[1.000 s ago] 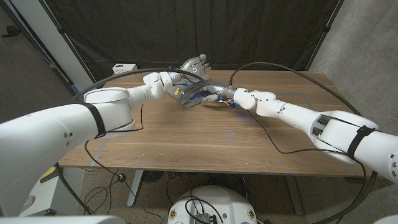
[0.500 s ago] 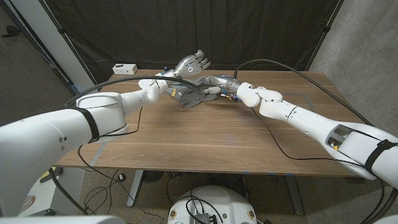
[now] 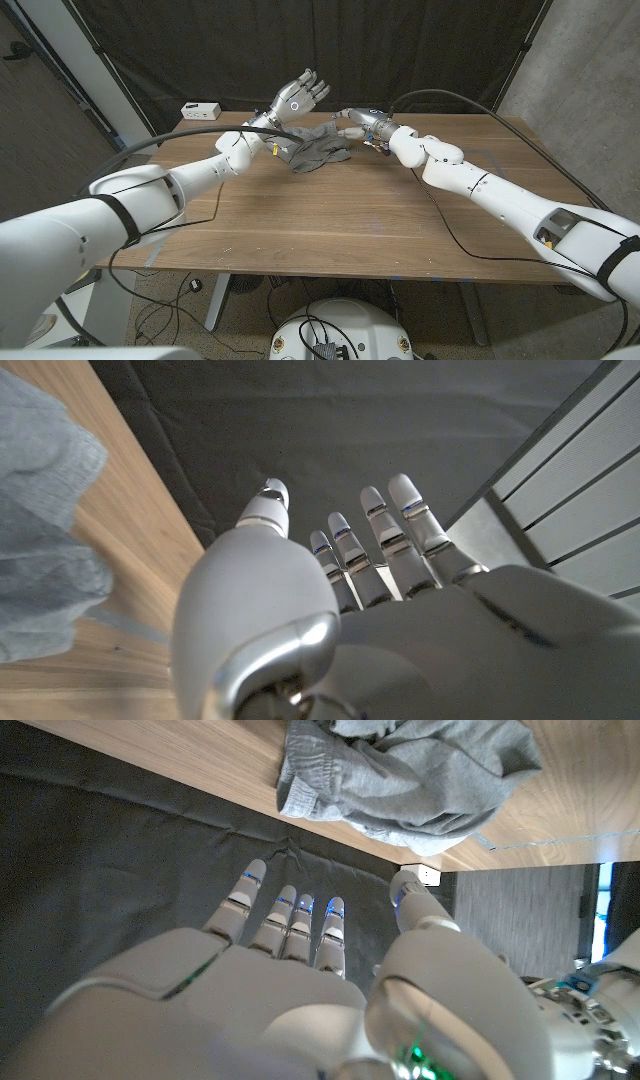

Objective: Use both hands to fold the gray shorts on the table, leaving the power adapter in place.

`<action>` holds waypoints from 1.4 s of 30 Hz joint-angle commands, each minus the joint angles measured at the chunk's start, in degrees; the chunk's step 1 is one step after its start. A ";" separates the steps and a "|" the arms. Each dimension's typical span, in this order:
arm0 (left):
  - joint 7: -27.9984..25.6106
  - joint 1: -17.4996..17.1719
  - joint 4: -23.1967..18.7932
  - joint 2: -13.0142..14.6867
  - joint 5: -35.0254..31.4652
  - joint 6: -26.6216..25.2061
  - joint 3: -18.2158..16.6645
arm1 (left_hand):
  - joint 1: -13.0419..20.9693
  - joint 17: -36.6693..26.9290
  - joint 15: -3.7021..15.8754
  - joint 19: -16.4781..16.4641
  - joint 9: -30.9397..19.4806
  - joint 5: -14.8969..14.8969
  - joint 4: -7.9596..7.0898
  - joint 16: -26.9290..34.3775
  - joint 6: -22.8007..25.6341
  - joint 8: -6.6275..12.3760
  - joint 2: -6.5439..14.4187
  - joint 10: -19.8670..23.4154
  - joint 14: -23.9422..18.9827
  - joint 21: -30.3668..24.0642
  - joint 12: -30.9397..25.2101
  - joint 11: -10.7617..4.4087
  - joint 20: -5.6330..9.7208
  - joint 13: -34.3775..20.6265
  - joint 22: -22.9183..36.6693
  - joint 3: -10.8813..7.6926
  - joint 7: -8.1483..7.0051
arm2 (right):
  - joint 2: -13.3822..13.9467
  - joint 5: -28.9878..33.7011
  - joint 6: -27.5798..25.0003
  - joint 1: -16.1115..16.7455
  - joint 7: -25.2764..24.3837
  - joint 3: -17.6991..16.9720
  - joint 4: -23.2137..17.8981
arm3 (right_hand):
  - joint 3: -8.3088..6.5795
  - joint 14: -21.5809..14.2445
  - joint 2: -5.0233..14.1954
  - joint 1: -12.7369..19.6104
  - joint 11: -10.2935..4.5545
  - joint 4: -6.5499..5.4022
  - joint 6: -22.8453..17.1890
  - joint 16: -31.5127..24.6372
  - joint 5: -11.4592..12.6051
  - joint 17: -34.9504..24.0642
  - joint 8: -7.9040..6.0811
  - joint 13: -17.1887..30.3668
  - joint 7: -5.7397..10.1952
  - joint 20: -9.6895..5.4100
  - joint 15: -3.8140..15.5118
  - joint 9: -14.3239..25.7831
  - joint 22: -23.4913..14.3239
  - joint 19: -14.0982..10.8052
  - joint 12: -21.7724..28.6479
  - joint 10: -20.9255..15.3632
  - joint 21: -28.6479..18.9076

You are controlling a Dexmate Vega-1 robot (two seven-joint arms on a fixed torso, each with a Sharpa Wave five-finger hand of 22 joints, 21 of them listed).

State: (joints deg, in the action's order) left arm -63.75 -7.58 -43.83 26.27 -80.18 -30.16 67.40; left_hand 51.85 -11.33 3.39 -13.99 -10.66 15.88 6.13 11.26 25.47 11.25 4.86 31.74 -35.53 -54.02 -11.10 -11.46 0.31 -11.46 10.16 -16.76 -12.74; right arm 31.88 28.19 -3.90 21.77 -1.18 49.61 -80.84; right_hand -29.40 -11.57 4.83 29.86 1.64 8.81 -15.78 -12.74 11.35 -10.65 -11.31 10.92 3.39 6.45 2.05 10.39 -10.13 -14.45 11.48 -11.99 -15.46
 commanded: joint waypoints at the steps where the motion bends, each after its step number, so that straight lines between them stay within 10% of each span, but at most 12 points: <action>1: -0.25 -8.78 -14.62 4.38 7.31 4.41 -12.73 | -1.01 -0.09 9.23 -0.08 -0.15 -0.03 -0.56 0.21 0.97 0.36 -0.03 0.54 0.28 0.28 -0.50 -0.15 -0.59 -0.10 0.16 -0.09 0.02 | -1.13 -3.81 0.00 0.87 -3.27 -3.14 2.54 | -0.62 -0.56 -0.05 -0.57 -0.20 0.04 -0.45 0.08 0.03 -0.21 -0.34 0.19 -0.09 0.08 0.39 0.18 -0.08 -0.47 0.47 -0.47 0.17; 25: 12.30 -24.74 -40.43 9.29 45.05 11.47 -30.49 | -8.78 0.69 4.55 4.78 0.12 -2.53 -2.13 -1.23 -3.69 -1.24 -1.10 -6.36 13.27 3.44 0.41 2.89 -3.01 0.17 0.37 1.34 0.25 | -4.49 -27.73 13.78 5.01 -6.57 -13.16 11.98 | -0.98 0.29 0.10 -1.11 0.08 -0.24 -0.55 0.71 -0.09 -0.33 -0.04 0.19 -0.34 -0.15 -0.47 0.18 -0.12 -0.15 0.16 -0.33 0.79; 42: 29.17 -31.37 -44.20 8.72 75.91 22.97 -44.54 | -14.44 1.19 -1.26 17.16 0.30 -5.10 -5.42 -1.54 -13.28 -1.32 5.29 -17.84 26.01 9.16 0.76 7.83 -4.49 0.57 0.61 -1.06 8.66 | -6.69 -40.48 22.25 8.02 -3.95 -17.67 16.43 | 1.76 4.53 3.46 -8.87 0.91 -6.06 0.89 1.30 -0.69 -1.47 0.59 0.24 -1.35 -4.03 -1.36 0.36 -0.29 1.25 -0.37 1.19 2.19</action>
State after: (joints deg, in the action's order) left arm -44.05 -35.01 -85.92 35.31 -21.56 -13.51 30.77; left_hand 38.11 -10.12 2.20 1.41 -10.40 10.90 1.35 9.93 12.89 10.14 10.04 15.09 -11.14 -45.64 -10.38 -3.85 -3.99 -10.91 10.55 -17.64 -4.70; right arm 26.14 -5.15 13.66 27.66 -5.88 34.74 -66.16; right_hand -27.88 -7.57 8.17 21.84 2.47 3.44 -15.14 -11.80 10.80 -11.89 -10.78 11.08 2.14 3.09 0.90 10.55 -10.28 -13.15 11.21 -11.14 -13.39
